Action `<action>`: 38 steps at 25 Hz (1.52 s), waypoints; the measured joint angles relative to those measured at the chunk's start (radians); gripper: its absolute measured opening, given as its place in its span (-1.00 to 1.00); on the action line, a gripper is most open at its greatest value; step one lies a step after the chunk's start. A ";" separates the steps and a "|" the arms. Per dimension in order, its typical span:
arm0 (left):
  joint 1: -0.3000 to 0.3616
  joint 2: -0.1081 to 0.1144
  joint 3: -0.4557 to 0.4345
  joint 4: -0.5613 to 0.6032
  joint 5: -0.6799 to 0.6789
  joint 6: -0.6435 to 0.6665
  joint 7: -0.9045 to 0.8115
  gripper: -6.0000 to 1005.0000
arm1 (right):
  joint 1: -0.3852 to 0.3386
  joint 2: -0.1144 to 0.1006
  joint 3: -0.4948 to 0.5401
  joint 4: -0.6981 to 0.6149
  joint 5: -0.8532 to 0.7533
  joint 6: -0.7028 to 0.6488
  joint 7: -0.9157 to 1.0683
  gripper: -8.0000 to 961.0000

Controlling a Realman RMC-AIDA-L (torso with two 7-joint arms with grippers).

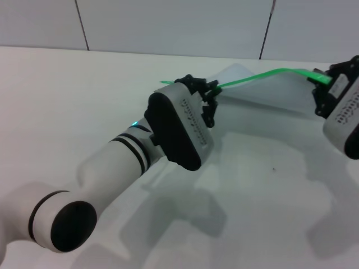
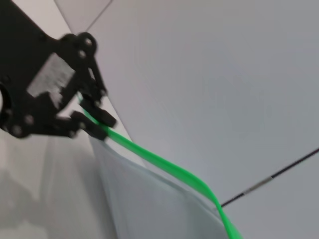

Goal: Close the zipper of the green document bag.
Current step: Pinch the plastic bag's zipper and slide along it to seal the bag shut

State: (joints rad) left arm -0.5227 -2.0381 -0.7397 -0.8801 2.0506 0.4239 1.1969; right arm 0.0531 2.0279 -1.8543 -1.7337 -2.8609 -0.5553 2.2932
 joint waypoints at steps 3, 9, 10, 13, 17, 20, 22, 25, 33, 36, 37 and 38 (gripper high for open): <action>0.000 -0.001 -0.001 0.020 -0.021 0.016 0.000 -0.82 | -0.011 0.001 0.013 -0.010 0.000 0.000 0.000 -0.58; 0.000 0.001 -0.016 0.066 -0.061 0.043 0.002 -0.83 | -0.045 0.002 0.059 -0.046 -0.002 0.000 0.002 -0.57; 0.000 0.001 -0.016 0.066 -0.061 0.043 0.002 -0.83 | -0.045 0.002 0.059 -0.046 -0.002 0.000 0.002 -0.57; 0.007 0.001 -0.037 0.073 -0.062 0.045 0.003 -0.83 | -0.052 0.002 0.077 -0.052 -0.002 0.001 0.002 -0.57; 0.011 0.002 -0.067 0.074 -0.062 0.047 0.003 -0.83 | -0.054 0.003 0.092 -0.052 -0.002 0.002 0.003 -0.57; 0.012 0.001 -0.075 0.073 -0.062 0.047 0.003 -0.82 | -0.054 0.003 0.092 -0.049 -0.002 0.003 0.004 -0.56; 0.012 0.000 -0.076 0.072 -0.062 0.047 0.003 -0.82 | -0.055 0.003 0.092 -0.048 -0.002 0.009 0.004 -0.56; 0.012 0.000 -0.076 0.070 -0.063 0.048 0.003 -0.82 | -0.055 0.003 0.090 -0.043 -0.002 0.019 0.003 -0.56; 0.020 0.000 -0.072 0.047 -0.063 0.142 -0.056 -0.83 | -0.062 0.006 0.114 -0.034 -0.002 0.075 0.115 -0.55; 0.031 0.003 -0.077 0.020 -0.063 0.161 -0.128 -0.83 | -0.103 0.006 0.122 -0.030 0.004 0.179 0.195 -0.55; 0.031 0.003 -0.077 0.020 -0.063 0.161 -0.128 -0.83 | -0.120 0.006 0.121 -0.028 0.007 0.228 0.219 -0.55; 0.033 0.004 -0.081 0.013 -0.064 0.166 -0.165 -0.83 | -0.137 0.007 0.115 -0.022 0.010 0.287 0.246 -0.55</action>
State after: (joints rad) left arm -0.4893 -2.0345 -0.8211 -0.8672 1.9869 0.5897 1.0319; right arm -0.0838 2.0346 -1.7396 -1.7557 -2.8505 -0.2686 2.5388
